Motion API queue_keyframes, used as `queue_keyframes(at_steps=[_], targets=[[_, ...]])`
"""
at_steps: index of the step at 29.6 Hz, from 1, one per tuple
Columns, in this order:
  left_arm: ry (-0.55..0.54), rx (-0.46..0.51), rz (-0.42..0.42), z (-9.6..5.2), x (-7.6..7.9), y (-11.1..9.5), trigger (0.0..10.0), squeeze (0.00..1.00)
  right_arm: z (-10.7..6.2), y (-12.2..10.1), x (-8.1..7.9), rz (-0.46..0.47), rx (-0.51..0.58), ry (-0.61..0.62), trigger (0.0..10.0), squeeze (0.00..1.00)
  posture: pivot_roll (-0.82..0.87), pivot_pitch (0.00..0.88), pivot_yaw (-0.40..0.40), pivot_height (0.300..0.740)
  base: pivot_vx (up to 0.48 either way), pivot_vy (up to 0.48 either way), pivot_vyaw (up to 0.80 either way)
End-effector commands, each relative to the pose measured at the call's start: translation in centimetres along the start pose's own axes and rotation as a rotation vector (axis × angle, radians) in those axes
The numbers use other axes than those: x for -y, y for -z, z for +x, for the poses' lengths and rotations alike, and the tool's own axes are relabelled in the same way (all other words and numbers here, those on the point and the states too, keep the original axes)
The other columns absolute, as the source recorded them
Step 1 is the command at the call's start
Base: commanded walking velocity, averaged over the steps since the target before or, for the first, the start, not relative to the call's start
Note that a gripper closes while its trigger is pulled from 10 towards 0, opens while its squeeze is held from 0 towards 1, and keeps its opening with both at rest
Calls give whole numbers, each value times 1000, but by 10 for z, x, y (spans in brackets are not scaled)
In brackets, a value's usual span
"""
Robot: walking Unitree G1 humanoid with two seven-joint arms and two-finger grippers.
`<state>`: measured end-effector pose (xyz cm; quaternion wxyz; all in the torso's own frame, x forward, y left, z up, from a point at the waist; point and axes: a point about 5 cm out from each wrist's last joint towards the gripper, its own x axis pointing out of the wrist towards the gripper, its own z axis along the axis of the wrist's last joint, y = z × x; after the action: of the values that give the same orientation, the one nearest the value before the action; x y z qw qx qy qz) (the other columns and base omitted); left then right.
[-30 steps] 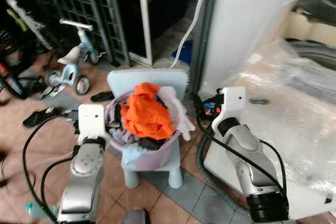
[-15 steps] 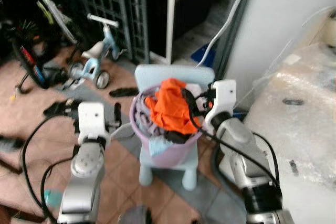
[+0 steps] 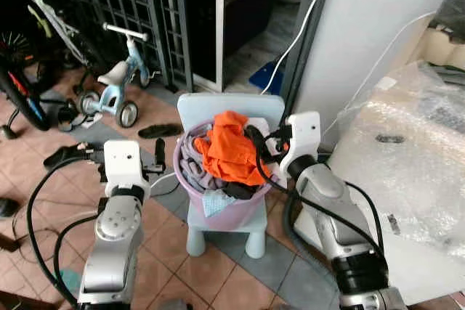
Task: Clothes washing
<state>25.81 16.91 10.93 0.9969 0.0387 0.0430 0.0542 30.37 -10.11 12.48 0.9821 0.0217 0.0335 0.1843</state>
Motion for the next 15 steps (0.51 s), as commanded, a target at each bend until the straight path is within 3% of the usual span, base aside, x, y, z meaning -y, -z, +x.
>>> queue_keyframes(at_steps=[1,10,15], targets=[[0,-3,1,0,-1,0,10000,0,2,-2,-4,-10,1,-24,10000,0,22,0,-34,740,375,0,0],[-3,-9,-9,-1,-1,2,10000,0,0,7,-5,-47,-51,-44,10000,0,17,0,-40,740,367,0,63],[-5,-17,-11,-2,0,3,10000,0,0,16,-4,-58,-115,-59,10000,0,21,0,-47,740,150,0,286]])
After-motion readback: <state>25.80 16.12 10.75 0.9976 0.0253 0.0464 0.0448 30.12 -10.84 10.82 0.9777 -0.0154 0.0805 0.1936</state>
